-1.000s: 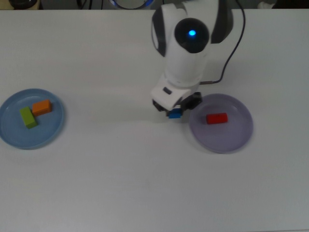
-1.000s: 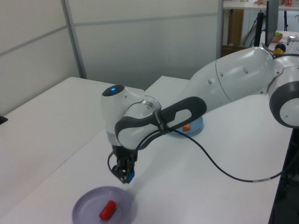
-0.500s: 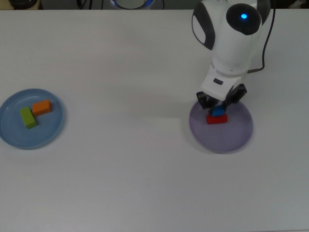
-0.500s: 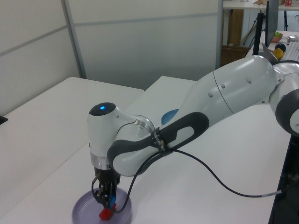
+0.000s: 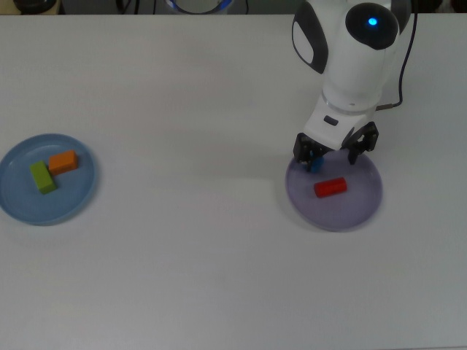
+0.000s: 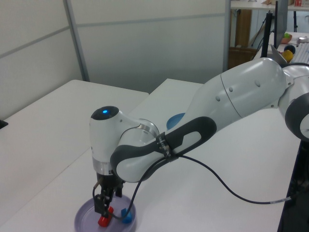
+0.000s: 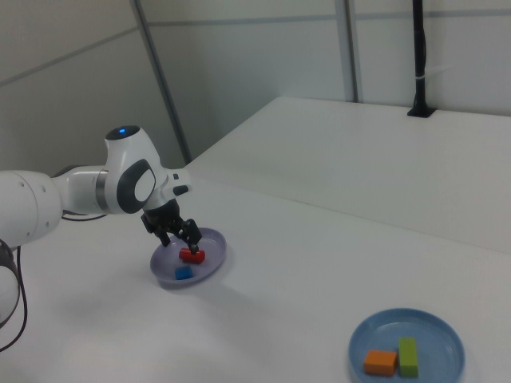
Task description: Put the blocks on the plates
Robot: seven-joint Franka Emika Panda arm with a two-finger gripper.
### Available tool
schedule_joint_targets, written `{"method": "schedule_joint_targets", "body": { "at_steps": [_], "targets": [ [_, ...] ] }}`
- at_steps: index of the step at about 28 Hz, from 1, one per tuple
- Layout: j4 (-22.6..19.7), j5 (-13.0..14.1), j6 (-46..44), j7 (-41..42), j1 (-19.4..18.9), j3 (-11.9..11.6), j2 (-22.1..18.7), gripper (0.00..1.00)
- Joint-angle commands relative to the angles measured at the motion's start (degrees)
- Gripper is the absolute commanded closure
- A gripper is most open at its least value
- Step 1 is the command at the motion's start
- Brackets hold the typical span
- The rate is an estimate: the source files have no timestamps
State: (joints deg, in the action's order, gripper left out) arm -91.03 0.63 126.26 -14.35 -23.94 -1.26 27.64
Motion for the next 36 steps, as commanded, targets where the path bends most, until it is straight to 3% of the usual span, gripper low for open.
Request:
{"method": "schedule_joint_targets", "body": {
  "at_steps": [1,6,7,13,19,27,30,36],
  "targets": [
    [-0.64,-0.81,-5.21,-2.35,0.65,-1.89,-4.86,0.0],
    [-0.47,-0.54,-11.99,-2.43,0.65,-4.79,-8.56,0.0],
    [0.49,-0.54,-15.05,-2.43,0.74,-6.37,-9.7,0.0],
    [4.71,-0.98,-24.63,-1.73,0.74,-12.43,-10.59,0.0],
    [6.74,-1.33,-31.5,1.15,0.74,-16.74,-12.86,0.0],
    [6.48,-1.86,-38.36,4.33,0.74,-20.35,-18.76,0.0],
    [6.56,-3.61,-41.0,4.51,0.74,-21.32,-20.51,0.0],
    [4.81,-3.88,-41.18,4.86,0.82,-23.96,-25.96,0.0]
  ]
}}
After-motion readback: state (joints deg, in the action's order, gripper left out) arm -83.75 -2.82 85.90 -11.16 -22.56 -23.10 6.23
